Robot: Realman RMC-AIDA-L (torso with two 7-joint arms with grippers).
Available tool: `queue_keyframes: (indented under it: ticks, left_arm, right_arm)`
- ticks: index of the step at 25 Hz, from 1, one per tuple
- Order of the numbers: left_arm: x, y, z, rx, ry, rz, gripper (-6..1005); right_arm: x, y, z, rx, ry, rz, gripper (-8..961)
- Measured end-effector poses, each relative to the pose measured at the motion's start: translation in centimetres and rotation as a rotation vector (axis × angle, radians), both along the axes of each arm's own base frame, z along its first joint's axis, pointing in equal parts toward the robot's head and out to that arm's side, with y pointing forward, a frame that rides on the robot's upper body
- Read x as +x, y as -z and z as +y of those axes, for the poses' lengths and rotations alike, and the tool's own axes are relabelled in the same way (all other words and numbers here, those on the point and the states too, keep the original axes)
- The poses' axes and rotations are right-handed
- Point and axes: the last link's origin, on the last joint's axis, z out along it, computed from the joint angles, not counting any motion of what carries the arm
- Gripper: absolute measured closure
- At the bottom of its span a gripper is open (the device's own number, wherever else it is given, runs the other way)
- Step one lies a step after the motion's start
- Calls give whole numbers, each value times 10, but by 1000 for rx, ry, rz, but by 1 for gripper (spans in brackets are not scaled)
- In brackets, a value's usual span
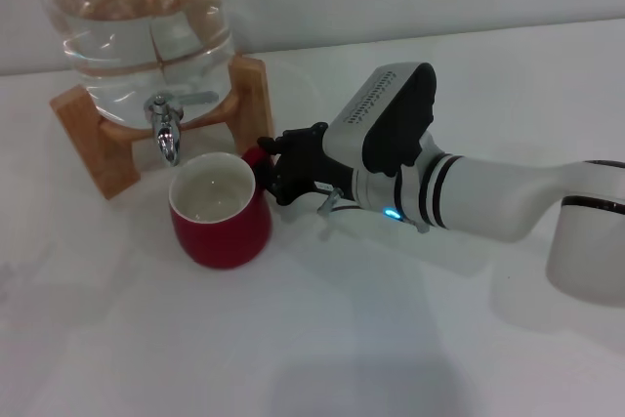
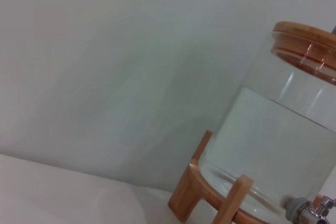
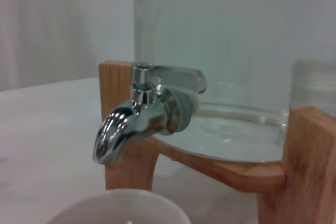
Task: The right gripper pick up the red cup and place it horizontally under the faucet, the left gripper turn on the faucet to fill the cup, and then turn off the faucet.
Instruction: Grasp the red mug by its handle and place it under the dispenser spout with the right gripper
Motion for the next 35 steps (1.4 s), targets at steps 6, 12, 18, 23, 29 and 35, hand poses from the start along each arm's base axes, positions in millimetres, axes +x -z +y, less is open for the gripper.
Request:
queue_keyframes:
  ticks: [6, 12, 18, 23, 29, 35]
  left_arm:
    - [0, 0, 0, 0, 1, 0, 118]
    - [0, 0, 0, 1, -1, 1, 118]
    - [0, 0, 0, 2, -2, 1, 118]
    - [-2, 0, -2, 2, -7, 0, 118]
    - [-1, 0, -2, 2, -7, 1, 118]
    - [-1, 0, -1, 1, -6, 0, 118]
  right_arm:
    - [-2, 1, 2, 0, 11, -9, 713]
    - [-8, 6, -3, -24, -28, -8, 713]
    - [-14, 10, -5, -42, -52, -17, 713]
    - [-10, 7, -3, -30, -34, -9, 713]
    - [-8, 7, -4, -29, -29, -3, 713]
    - [-10, 7, -6, -34, -40, 1, 712]
